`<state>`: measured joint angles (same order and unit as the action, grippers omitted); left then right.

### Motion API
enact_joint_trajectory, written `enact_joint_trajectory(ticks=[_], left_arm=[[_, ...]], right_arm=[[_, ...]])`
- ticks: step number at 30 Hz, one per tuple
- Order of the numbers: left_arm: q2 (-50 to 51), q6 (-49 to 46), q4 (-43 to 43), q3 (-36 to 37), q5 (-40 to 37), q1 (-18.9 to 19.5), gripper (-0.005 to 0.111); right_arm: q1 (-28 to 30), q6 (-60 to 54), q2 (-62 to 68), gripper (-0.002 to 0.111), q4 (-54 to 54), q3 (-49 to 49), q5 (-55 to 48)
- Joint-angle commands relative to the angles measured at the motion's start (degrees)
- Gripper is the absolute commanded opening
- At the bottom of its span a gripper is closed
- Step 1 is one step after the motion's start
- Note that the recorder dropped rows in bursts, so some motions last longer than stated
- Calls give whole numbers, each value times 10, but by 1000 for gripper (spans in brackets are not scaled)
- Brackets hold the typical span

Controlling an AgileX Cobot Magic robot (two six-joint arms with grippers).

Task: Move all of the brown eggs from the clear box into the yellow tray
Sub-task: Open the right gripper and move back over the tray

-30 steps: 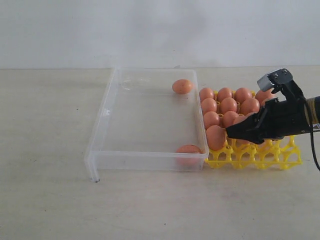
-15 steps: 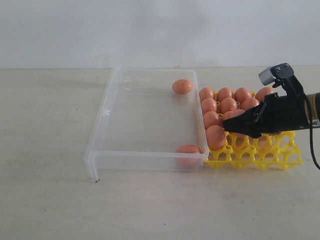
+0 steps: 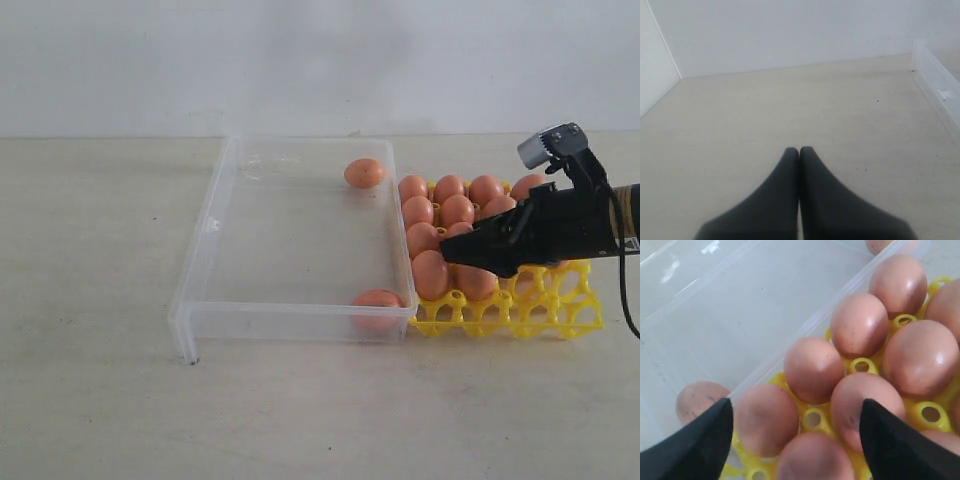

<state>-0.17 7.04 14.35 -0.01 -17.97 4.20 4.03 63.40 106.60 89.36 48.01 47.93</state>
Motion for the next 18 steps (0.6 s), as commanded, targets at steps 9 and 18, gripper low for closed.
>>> enact_joint_trajectory(ticks=[9, 18], left_arm=[[2, 2, 1, 0, 2, -2, -4], [2, 2, 1, 0, 2, -2, -4]], right_arm=[[0, -6, -21, 67, -108, 0, 122], [-192, 8, -96, 1, -102, 78, -10]])
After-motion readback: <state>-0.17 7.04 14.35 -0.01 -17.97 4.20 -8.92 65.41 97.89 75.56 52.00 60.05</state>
